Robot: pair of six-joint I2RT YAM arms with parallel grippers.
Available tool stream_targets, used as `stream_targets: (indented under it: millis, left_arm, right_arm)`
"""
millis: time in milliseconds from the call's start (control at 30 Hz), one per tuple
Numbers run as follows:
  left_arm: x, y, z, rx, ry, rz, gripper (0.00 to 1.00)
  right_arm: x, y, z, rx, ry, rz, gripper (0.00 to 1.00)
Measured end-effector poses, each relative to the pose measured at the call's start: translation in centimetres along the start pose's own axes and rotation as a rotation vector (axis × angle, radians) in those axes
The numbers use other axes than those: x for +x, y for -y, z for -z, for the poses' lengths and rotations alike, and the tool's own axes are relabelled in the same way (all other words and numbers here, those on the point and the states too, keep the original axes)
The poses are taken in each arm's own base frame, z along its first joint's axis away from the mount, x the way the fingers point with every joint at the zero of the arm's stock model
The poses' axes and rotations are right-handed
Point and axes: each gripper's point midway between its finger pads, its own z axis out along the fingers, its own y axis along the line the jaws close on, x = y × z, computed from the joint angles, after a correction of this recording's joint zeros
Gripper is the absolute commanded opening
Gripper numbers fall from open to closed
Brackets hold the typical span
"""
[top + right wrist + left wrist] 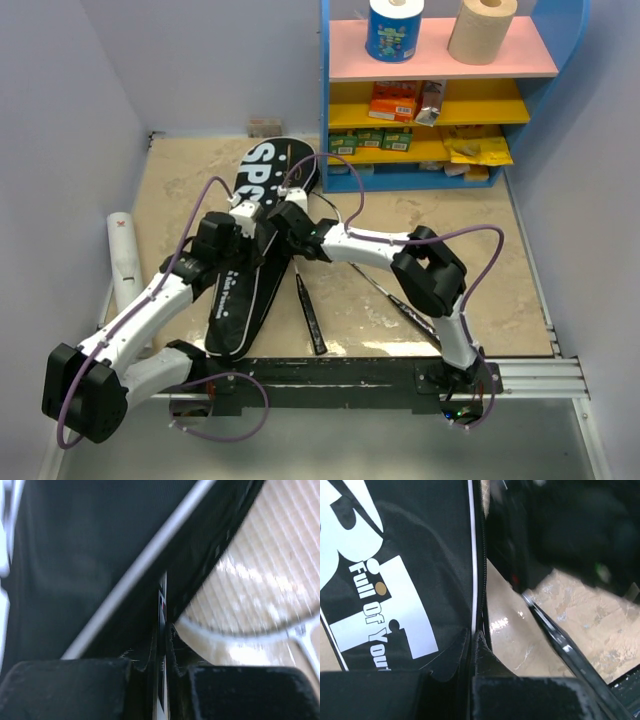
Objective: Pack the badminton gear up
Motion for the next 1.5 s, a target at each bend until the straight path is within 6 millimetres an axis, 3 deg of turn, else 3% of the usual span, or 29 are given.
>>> stream_targets:
  millis: [133,200,267,400,533,733,833,967,1200,1300,1500]
  left_arm:
    - [0.1,0.3,-0.2,0.017,-0.004,0.0,0.0]
    - [-0.1,0.2,-0.4,0.016,0.004,-0.001,0.0]
    - [-0.2,0.2,-0.5,0.016,0.006,0.0,0.0]
    - [0.0,0.3,-0.5,0.023,-0.002,0.0,0.0]
    - [0.2,0.4,-0.6,0.026,-0.008,0.002,0.0]
    - [0.5,0.3,-0.8,0.025,-0.025,0.004,0.0]
    - [0.8,0.2,-0.9,0.021,-0.037,0.007,0.0]
    - [0.9,0.1,-0.9,0.018,-0.04,0.007,0.0]
    - [0.9,0.1,-0.9,0.015,-0.041,0.009,0.0]
    - [0.9,0.1,-0.9,0.015,-0.042,0.009,0.0]
    - [0.9,0.1,-0.9,0.015,-0.041,0.01,0.0]
  right_arm:
    - [-2.7,-0.5,-3.2,-0.066,0.047,-0.079,0.0]
    - [-3.0,-1.1,-4.4,-0.102,0.048,-0.093,0.1]
    - [-3.2,-2.0,-5.1,-0.143,0.049,-0.101,0.29]
    - [-4.1,-3.4,-4.9,-0.211,0.075,-0.12,0.43]
    - [-4.8,-3.0,-2.3,-0.242,0.107,-0.124,0.51]
    - [-5.7,-0.3,5.2,-0.256,0.147,-0.105,0.54]
    - [-5.1,1.4,8.4,-0.255,0.149,-0.087,0.54]
    - [-1.5,3.5,11.4,-0.285,0.093,-0.067,0.54]
    - [9.4,6.2,13.4,-0.348,-0.126,-0.032,0.54]
    - [11.9,5.8,13.8,-0.366,-0.181,-0.01,0.54]
    - [15.1,2.7,14.3,-0.426,-0.236,0.033,0.54]
